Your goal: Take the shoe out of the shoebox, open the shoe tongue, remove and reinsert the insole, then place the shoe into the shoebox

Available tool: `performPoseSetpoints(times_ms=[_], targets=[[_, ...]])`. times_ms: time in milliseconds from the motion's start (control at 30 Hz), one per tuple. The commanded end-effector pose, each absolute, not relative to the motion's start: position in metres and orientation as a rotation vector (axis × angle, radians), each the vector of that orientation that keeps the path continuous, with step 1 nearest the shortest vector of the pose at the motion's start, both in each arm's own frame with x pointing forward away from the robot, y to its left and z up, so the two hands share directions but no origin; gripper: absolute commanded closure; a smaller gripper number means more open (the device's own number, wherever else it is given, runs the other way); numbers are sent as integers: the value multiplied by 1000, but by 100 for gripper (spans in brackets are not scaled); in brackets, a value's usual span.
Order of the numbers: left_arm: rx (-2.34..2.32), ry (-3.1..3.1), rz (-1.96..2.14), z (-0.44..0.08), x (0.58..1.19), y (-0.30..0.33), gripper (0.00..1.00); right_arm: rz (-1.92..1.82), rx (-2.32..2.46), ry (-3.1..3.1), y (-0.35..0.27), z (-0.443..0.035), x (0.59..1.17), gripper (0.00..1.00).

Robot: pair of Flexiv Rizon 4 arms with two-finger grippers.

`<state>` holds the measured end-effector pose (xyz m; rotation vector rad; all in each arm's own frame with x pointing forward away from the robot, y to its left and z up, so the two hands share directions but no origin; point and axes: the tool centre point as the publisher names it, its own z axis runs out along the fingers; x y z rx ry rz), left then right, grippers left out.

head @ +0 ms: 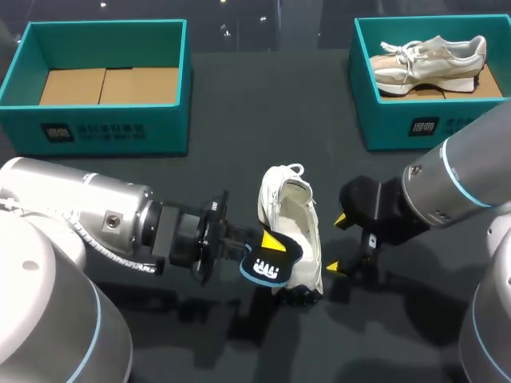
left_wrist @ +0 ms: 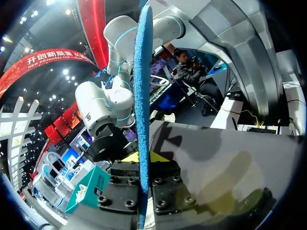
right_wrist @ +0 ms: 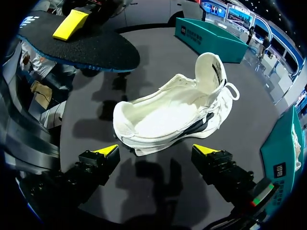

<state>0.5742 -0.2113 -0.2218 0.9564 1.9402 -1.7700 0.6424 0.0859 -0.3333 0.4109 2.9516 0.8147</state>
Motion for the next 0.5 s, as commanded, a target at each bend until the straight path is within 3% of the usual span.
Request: performPoseSetpoints(times_ms=[33, 500], targets=[[967, 1923, -1780, -225, 574, -223, 100, 786, 407, 2948, 96, -342, 647, 0], [993, 1934, -1794, -237, 574, -232, 100, 736, 398, 2952, 95, -351, 649, 0]])
